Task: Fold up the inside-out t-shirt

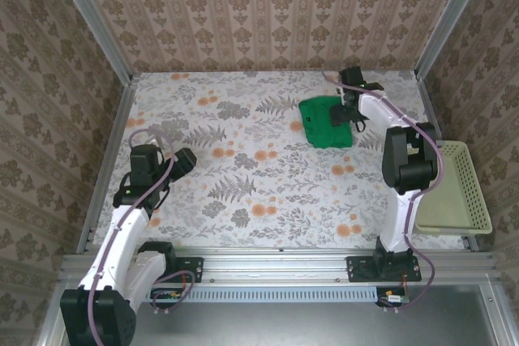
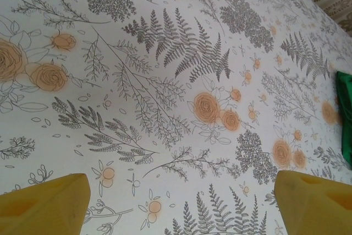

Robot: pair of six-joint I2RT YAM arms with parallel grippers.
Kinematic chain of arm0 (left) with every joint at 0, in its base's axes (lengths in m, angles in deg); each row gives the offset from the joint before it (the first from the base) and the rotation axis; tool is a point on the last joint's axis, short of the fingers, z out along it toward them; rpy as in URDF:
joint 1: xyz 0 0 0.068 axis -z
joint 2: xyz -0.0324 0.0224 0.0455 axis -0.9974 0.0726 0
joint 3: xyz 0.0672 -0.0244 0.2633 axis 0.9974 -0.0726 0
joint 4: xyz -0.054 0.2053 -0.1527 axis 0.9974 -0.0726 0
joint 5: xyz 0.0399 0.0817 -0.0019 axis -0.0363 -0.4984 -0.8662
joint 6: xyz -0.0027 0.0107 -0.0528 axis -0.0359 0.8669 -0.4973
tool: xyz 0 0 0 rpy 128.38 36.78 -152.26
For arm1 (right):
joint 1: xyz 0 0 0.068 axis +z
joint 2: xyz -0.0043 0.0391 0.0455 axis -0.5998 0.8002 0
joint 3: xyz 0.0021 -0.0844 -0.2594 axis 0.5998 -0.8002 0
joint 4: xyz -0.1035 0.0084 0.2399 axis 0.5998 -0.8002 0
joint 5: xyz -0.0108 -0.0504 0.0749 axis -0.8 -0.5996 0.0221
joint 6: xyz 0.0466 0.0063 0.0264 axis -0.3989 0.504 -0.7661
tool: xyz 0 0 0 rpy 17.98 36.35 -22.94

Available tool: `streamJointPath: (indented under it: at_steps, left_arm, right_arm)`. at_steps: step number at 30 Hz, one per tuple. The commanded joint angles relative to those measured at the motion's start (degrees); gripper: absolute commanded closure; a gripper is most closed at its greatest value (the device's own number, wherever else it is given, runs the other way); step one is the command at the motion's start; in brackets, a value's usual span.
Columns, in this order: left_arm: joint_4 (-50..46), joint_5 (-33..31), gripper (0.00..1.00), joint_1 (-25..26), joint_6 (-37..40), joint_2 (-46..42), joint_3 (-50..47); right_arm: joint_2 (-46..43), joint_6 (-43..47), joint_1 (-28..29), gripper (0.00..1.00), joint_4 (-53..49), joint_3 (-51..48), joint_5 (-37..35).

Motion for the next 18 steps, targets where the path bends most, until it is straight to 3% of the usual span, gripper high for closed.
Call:
streamJointPath:
  at_steps: [1, 6, 10, 18]
  left_arm:
    - [-0.7, 1.5, 0.12, -0.4, 0.9, -0.3, -0.5]
    - [-0.7, 1.8, 0.12, -0.4, 1.0, 0.1, -0.2]
    - [-0.5, 2.0, 0.12, -0.5, 0.9, 0.4, -0.1]
    - [-1.4, 1.7, 0.11, -0.4, 1.2, 0.0, -0.3]
  right_arm:
    - [-3.5, 8.2, 4.3, 0.13, 3.1, -2.0, 2.2]
    - [-1.2, 11.3, 7.0, 0.13, 2.5, -0.9, 3.6]
    - [6.4, 10.4, 7.7, 0.13, -0.1, 6.6, -2.3]
    - [20.6, 2.1, 4.5, 0.17, -8.6, 25.0, -6.8]
